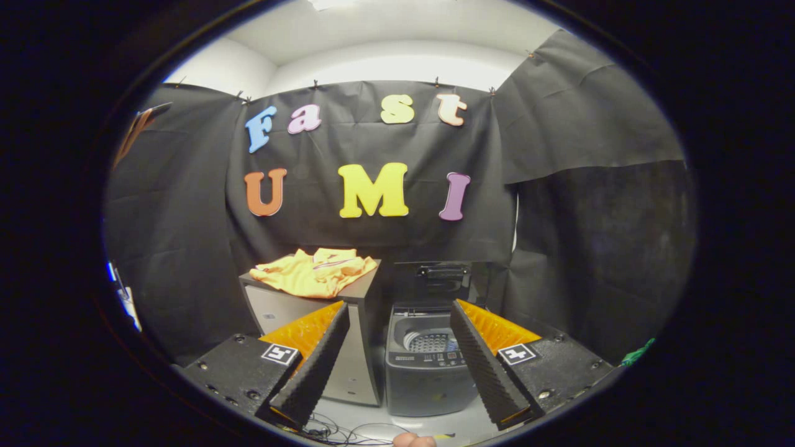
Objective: Put the clothes into the washing machine and then close the washing machine lid.
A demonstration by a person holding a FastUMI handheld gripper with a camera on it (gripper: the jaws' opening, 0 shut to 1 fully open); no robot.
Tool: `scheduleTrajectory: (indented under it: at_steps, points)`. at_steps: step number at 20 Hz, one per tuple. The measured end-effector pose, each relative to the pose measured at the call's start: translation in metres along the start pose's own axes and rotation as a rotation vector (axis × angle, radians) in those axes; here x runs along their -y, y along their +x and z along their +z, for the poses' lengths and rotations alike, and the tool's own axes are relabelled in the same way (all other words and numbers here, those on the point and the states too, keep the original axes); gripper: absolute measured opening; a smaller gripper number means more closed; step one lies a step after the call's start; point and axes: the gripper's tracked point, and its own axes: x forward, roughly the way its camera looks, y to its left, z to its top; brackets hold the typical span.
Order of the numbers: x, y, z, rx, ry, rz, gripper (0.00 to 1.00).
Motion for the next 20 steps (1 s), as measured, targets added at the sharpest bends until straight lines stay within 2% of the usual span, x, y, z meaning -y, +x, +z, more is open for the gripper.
scheduleTrajectory:
  at_steps: [8,12,20]
  points:
    - [-0.012,0.011,0.004,-0.001,-0.007,0.028,1.00]
    - [-0.028,0.036,0.017,-0.002,-0.020,0.067,1.00]
    - [-0.097,0.163,0.071,-0.016,-0.079,0.273,1.00]
